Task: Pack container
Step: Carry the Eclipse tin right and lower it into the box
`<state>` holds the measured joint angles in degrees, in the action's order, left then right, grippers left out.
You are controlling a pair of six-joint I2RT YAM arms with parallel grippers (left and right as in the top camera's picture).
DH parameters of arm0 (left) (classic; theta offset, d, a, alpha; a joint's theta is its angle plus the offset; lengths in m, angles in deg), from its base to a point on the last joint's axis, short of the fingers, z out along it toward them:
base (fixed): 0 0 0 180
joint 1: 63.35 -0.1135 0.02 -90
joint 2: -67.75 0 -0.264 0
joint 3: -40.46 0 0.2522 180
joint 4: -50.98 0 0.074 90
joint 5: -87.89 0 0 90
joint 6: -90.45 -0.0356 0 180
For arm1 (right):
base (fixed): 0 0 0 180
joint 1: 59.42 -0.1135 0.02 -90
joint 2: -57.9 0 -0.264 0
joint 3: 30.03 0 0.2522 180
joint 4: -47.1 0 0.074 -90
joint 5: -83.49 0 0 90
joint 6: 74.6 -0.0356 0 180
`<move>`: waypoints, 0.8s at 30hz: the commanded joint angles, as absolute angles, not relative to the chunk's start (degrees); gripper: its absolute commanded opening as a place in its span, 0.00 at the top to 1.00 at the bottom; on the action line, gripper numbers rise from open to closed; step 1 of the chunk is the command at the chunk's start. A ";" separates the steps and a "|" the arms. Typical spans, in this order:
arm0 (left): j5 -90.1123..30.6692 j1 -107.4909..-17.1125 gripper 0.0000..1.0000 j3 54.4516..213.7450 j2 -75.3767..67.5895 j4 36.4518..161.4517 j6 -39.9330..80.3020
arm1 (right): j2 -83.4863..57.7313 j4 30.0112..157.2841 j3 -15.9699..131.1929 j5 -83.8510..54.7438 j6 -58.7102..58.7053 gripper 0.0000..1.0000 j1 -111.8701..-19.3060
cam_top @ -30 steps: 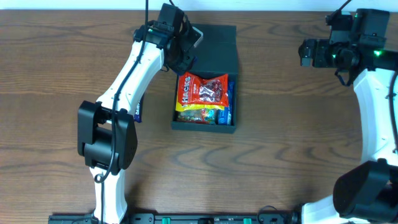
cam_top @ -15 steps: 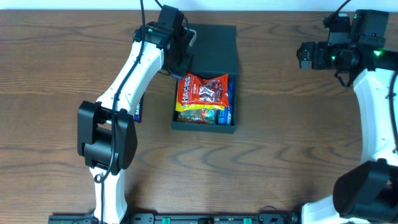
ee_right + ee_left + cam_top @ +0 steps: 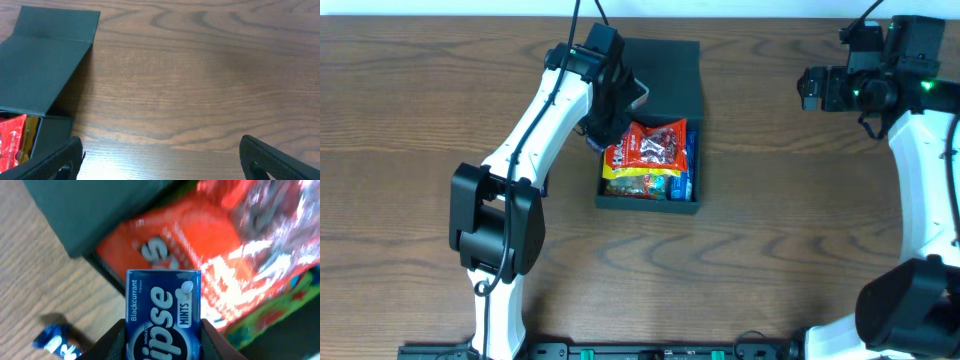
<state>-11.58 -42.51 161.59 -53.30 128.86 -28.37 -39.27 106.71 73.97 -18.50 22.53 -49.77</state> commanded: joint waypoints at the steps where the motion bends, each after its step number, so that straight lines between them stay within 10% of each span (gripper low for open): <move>1: -9.13 -42.66 0.94 162.84 -51.47 131.11 -32.85 | -39.20 106.84 73.95 -18.98 23.43 0.01 -49.34; 24: -14.51 -42.42 0.94 163.06 -51.05 136.36 -26.49 | -39.20 106.99 73.95 -20.92 23.43 0.01 -49.38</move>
<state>-12.56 -42.55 161.62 -53.30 135.75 -29.94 -39.27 106.88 73.97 -20.05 22.53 -49.77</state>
